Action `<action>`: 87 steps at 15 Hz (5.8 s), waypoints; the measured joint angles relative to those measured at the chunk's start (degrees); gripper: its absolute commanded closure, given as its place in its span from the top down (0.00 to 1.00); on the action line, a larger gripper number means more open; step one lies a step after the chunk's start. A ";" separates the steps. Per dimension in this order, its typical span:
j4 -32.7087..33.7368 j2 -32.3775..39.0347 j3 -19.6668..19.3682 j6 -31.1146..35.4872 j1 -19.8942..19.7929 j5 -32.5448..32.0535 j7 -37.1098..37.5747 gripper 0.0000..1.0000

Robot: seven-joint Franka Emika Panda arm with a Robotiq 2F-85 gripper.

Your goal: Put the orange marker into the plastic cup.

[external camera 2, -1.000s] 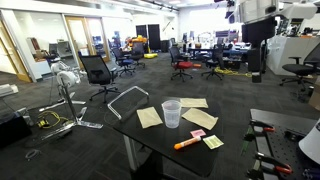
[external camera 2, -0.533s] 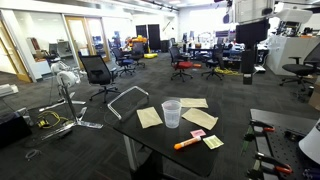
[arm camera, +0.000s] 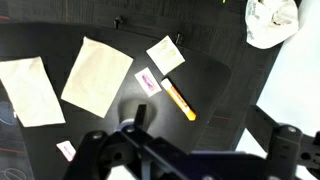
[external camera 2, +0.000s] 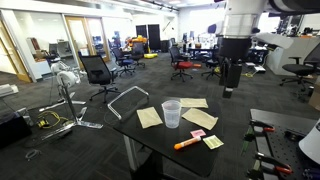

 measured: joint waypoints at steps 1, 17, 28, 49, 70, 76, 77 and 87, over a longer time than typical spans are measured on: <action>-0.31 1.42 -0.68 2.48 0.79 0.05 -2.53 1.00; 2.91 28.85 -3.49 23.06 4.57 1.91 -19.96 1.00; 4.65 31.59 -2.79 23.99 4.27 1.79 -20.76 1.00; 13.77 46.16 1.48 30.54 -2.41 -3.45 -32.17 1.00; 20.60 54.32 2.22 30.52 -2.75 -6.89 -32.08 0.13; 21.16 54.46 2.43 30.34 -3.12 -6.89 -31.22 0.05; 21.22 54.46 2.71 30.09 -3.22 -6.83 -30.56 0.05; 21.98 49.33 5.06 29.03 -3.41 -5.14 -17.02 0.05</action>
